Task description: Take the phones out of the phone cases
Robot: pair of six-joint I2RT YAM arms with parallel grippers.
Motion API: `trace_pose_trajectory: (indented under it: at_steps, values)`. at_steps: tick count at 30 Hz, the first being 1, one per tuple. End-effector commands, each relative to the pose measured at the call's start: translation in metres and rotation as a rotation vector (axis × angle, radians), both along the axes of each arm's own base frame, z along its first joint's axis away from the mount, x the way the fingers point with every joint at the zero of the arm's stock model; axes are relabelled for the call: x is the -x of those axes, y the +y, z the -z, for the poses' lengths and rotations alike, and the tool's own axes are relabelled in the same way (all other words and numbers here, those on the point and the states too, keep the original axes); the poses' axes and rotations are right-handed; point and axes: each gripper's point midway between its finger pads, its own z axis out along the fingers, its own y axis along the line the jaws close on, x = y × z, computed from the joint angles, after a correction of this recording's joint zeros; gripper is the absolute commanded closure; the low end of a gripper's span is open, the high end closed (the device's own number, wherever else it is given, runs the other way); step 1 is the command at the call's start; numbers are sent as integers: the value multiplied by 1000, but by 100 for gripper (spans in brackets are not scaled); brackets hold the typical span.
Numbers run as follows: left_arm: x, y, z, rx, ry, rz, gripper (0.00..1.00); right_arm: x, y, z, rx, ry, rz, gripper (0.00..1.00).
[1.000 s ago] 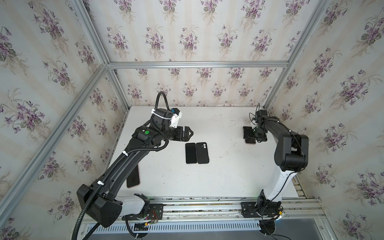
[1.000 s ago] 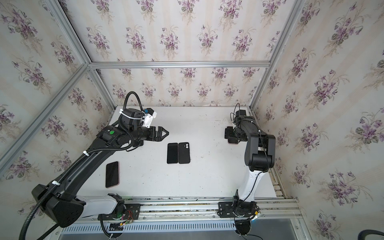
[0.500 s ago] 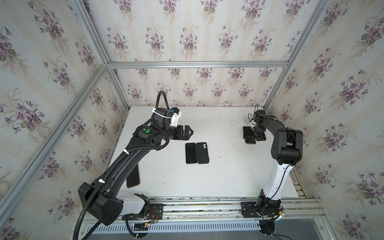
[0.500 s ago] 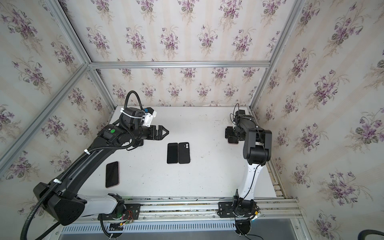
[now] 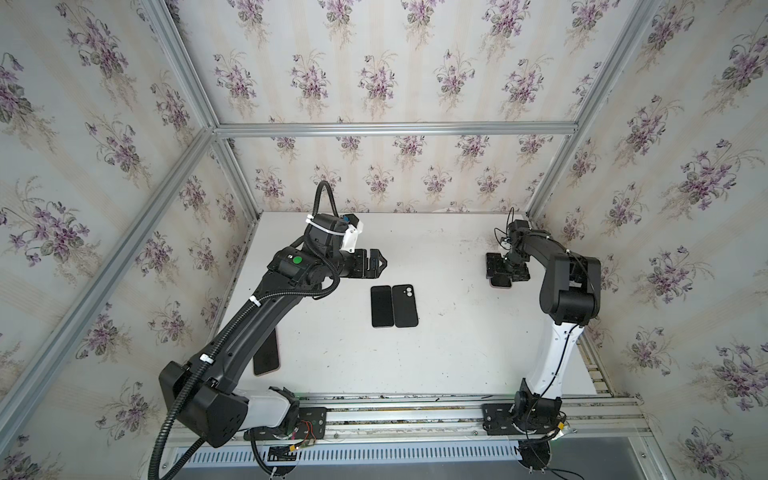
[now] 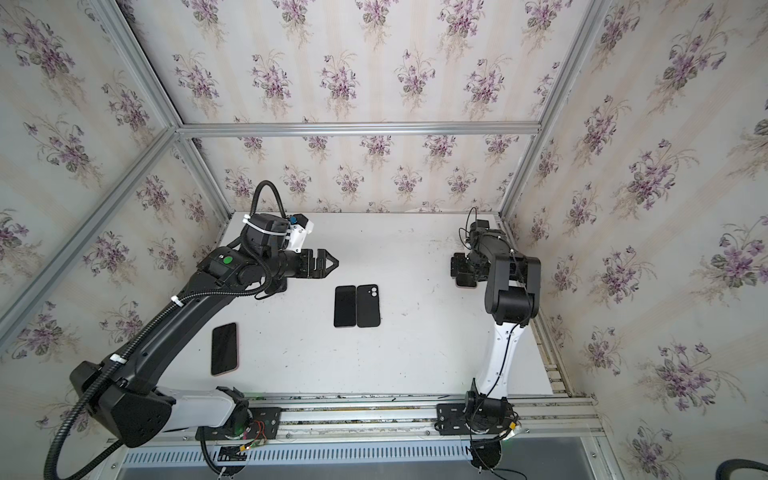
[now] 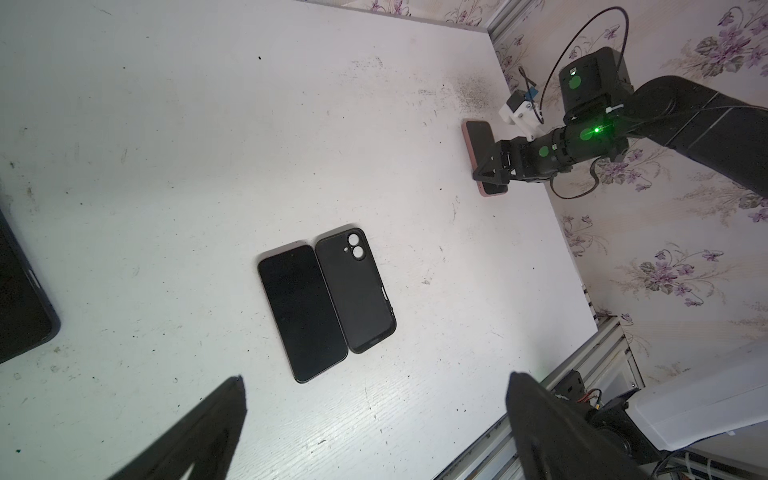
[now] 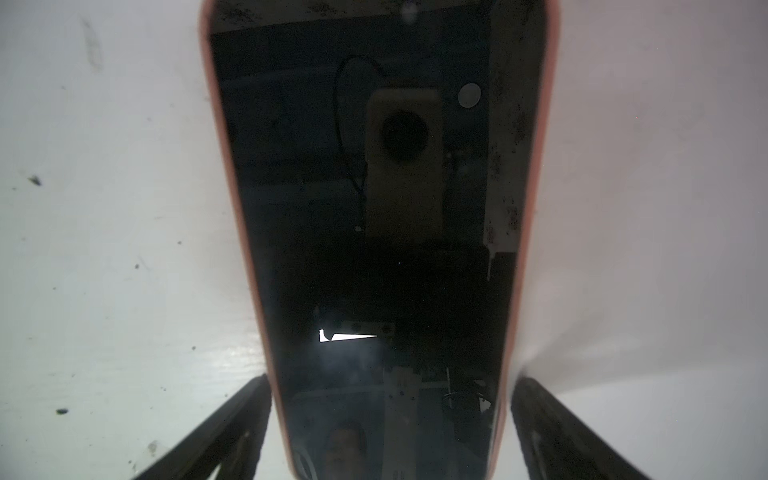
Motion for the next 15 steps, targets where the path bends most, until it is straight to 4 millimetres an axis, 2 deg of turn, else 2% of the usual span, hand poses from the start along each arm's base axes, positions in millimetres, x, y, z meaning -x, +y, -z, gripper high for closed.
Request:
trace_pose_trajectory:
  at_steps: [1, 9, 15]
  values:
    - [-2, 0, -5, 9, -6, -10, 0, 2, 1, 2, -4, 16, -10, 8]
    - [-3, -1, -5, 9, -5, -10, 0, 5, 1, 7, -9, 32, -7, 12]
    - [-3, -1, -5, 8, -6, -9, 0, 8, 3, 8, -16, 30, 3, 19]
